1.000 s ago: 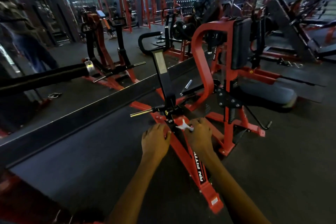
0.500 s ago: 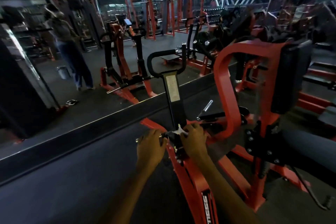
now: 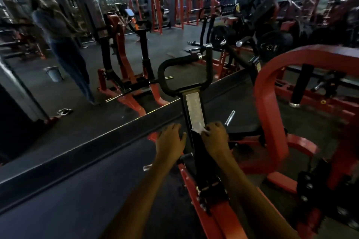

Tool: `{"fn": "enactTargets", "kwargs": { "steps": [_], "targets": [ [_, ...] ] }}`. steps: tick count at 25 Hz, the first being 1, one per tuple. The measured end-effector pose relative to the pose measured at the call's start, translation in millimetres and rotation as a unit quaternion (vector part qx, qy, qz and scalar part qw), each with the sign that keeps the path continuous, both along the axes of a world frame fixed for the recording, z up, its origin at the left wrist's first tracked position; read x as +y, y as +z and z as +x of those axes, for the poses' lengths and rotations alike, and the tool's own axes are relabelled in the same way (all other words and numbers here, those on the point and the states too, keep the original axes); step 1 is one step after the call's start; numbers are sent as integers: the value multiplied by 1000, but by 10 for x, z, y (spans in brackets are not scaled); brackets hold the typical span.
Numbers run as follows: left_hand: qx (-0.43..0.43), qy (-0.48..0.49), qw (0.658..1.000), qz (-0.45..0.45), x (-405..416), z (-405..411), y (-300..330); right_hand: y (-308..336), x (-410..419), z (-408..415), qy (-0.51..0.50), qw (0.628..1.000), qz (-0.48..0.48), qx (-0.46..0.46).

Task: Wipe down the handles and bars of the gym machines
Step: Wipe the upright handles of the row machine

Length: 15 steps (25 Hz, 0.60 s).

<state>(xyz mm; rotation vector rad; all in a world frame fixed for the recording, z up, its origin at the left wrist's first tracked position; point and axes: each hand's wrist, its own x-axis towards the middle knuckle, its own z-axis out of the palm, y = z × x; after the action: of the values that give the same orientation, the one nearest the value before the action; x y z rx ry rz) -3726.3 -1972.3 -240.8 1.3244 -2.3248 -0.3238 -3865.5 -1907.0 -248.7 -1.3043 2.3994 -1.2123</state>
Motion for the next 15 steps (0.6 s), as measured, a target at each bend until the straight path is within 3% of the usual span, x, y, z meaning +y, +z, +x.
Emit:
{"fn": "enactTargets", "kwargs": {
  "steps": [5,11,15],
  "targets": [
    [3,-58,998,-11,-1103,-550,75,141,-871,-450,-57,998,-19,-22],
    [-16,-116,990,-73,-1919,-1339,-7,137,-1580,-1175,-131,984,-114,-35],
    [-20,-124,990,-69,-2459,-1871,-122,134,-2058,-1831,-91,982,-163,-3]
  ]
}}
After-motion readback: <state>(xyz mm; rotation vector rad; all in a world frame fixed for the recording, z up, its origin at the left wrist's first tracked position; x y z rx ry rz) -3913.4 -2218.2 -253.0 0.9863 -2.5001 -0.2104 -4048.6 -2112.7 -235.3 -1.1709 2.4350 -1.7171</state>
